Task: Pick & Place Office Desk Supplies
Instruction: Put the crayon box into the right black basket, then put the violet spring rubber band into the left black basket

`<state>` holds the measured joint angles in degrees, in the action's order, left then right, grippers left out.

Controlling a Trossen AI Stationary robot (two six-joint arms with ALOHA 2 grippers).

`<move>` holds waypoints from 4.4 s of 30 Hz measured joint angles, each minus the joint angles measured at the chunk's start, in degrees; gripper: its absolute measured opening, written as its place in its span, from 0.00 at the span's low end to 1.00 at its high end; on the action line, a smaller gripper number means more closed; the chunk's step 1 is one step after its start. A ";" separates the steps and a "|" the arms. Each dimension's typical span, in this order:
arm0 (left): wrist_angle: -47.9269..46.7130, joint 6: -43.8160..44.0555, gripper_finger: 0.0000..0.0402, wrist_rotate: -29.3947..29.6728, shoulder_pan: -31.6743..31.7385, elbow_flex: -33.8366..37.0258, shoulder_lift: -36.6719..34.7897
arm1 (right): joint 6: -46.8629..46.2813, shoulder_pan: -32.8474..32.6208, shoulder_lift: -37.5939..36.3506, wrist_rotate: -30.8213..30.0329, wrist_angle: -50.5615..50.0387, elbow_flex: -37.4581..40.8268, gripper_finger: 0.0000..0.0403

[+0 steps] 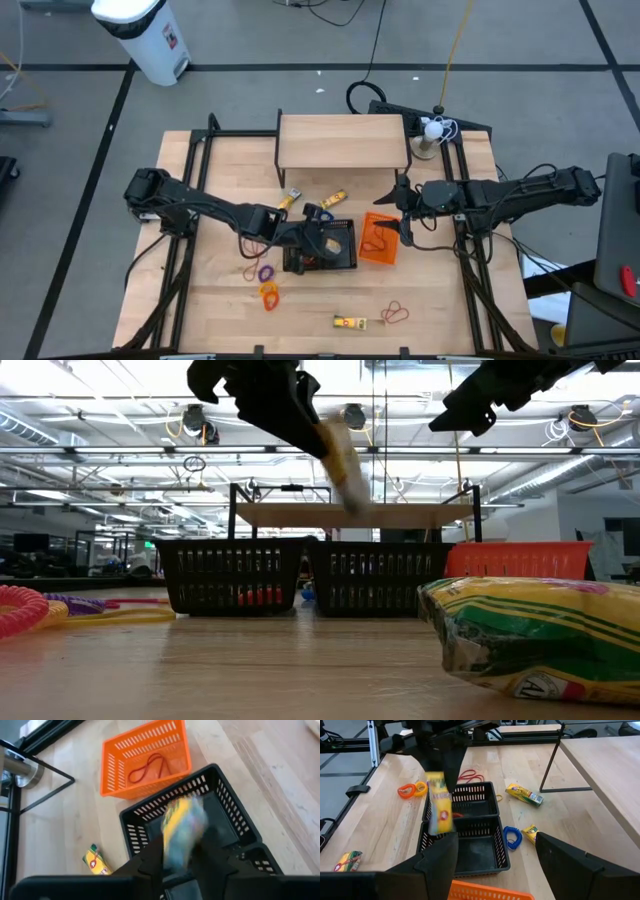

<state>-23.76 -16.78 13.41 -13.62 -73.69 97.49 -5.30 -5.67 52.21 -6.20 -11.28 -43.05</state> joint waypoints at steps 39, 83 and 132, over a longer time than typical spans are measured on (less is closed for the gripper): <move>2.65 -7.09 0.39 36.15 2.11 -1.62 -6.77 | 15.92 0.48 -0.02 -15.11 12.61 2.40 0.63; -19.28 36.09 0.39 -11.70 -2.19 -1.63 -9.18 | -2.75 -17.92 6.20 -8.82 26.71 9.31 0.63; -35.82 68.52 0.39 -10.62 -17.68 1.73 4.54 | 2.87 -4.90 10.12 -8.61 12.71 3.15 0.63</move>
<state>-59.58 51.74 2.79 -31.30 -71.96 102.03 -2.43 -10.57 62.33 -14.81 1.43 -39.90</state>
